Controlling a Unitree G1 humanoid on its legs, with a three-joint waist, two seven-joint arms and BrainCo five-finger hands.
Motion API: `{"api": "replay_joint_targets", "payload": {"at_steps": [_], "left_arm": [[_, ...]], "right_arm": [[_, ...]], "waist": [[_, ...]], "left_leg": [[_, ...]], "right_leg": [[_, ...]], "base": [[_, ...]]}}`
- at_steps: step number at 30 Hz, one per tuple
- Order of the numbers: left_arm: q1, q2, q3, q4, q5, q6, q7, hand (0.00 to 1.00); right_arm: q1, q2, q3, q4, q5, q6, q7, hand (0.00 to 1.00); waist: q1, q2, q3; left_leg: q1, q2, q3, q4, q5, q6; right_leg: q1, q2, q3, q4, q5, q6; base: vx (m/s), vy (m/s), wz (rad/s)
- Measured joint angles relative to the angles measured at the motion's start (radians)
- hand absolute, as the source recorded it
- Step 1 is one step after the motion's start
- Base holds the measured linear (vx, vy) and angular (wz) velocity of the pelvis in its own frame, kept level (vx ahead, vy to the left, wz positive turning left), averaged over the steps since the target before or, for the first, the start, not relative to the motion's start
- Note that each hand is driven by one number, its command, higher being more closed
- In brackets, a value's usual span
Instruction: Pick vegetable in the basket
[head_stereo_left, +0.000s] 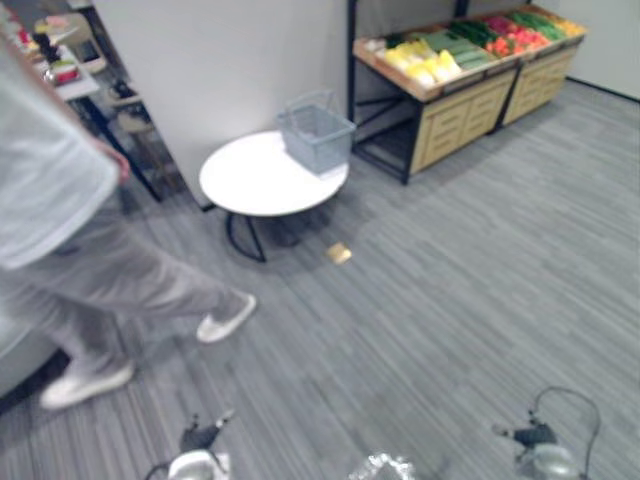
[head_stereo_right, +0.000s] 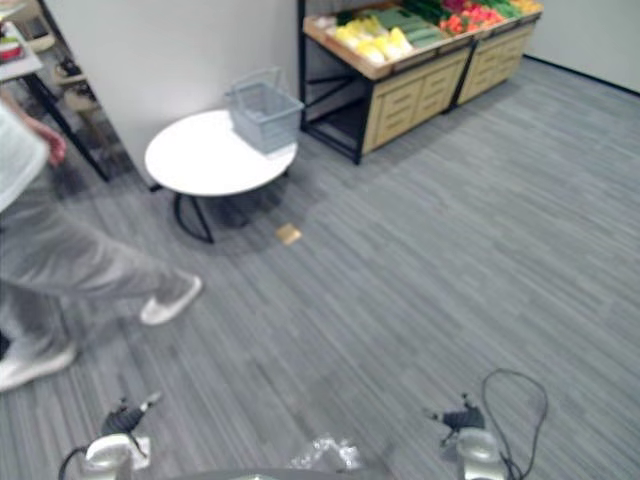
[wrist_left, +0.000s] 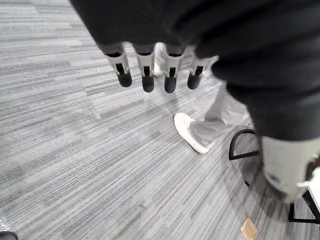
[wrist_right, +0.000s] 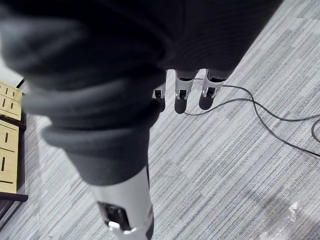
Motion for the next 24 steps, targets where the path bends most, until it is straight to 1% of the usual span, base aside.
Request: {"api": "replay_joint_targets", "payload": {"at_steps": [2, 6, 12, 15, 18, 21, 24], "left_arm": [[0.001, -0.007, -0.018, -0.022, 0.0, -0.002, -0.001, 0.0], [0.0, -0.018, -0.05, -0.029, 0.001, -0.003, -0.001, 0.0], [0.001, -0.044, -0.077, -0.029, 0.001, -0.003, 0.0, 0.0], [0.002, -0.046, -0.078, -0.029, 0.001, -0.002, 0.0, 0.0], [0.01, -0.047, -0.087, -0.028, 0.001, -0.001, -0.001, 0.0], [0.01, -0.047, -0.091, -0.028, 0.001, -0.001, -0.001, 0.0], [0.01, -0.053, -0.095, -0.028, 0.001, 0.0, -0.001, 0.0]], "right_arm": [[-0.001, -0.001, 0.016, -0.006, 0.0, -0.011, 0.001, 0.0], [0.0, -0.001, 0.021, -0.006, 0.0, -0.013, 0.002, 0.0], [0.0, -0.001, 0.023, -0.01, -0.001, -0.012, -0.001, 0.0], [0.005, 0.001, 0.023, -0.02, -0.001, -0.011, -0.002, 0.0], [0.02, 0.001, 0.022, -0.05, -0.001, -0.01, -0.003, 0.0], [0.028, 0.001, 0.021, -0.05, -0.001, -0.01, -0.003, 0.0], [0.035, 0.001, 0.02, -0.049, -0.001, -0.009, -0.003, 0.0]], "waist": [[0.001, -0.005, 0.006], [0.0, -0.004, 0.007], [-0.002, 0.013, 0.013], [-0.001, 0.019, 0.014], [-0.003, 0.021, 0.015], [-0.002, 0.024, 0.012], [-0.002, 0.029, 0.01]], "left_leg": [[-0.001, -0.002, 0.003, 0.01, -0.001, -0.001], [-0.003, -0.002, 0.003, 0.01, -0.003, 0.001], [-0.038, 0.007, -0.002, 0.012, -0.009, 0.011], [-0.046, 0.022, -0.001, 0.011, -0.02, 0.02], [-0.057, 0.029, 0.0, 0.026, -0.021, 0.019], [-0.07, 0.038, 0.002, 0.026, -0.026, 0.004], [-0.071, 0.043, 0.001, 0.023, -0.021, 0.001]], "right_leg": [[0.0, -0.004, 0.003, 0.001, 0.0, 0.0], [-0.002, -0.004, 0.002, 0.001, 0.0, 0.0], [-0.032, 0.005, -0.002, 0.0, -0.001, 0.001], [-0.043, 0.019, -0.003, 0.001, -0.003, -0.001], [-0.045, 0.024, -0.005, 0.002, -0.003, -0.001], [-0.06, 0.032, -0.007, 0.002, -0.008, -0.01], [-0.06, 0.038, -0.011, 0.003, -0.01, -0.013]], "base": [[-0.03, -0.012, -0.05], [-0.06, -0.034, -0.01], [-0.09, -0.05, 0.02], [-0.11, -0.065, -0.02], [-0.09, -0.066, -0.01], [-0.05, -0.064, 0.0], [0.04, -0.045, 0.02]]}}
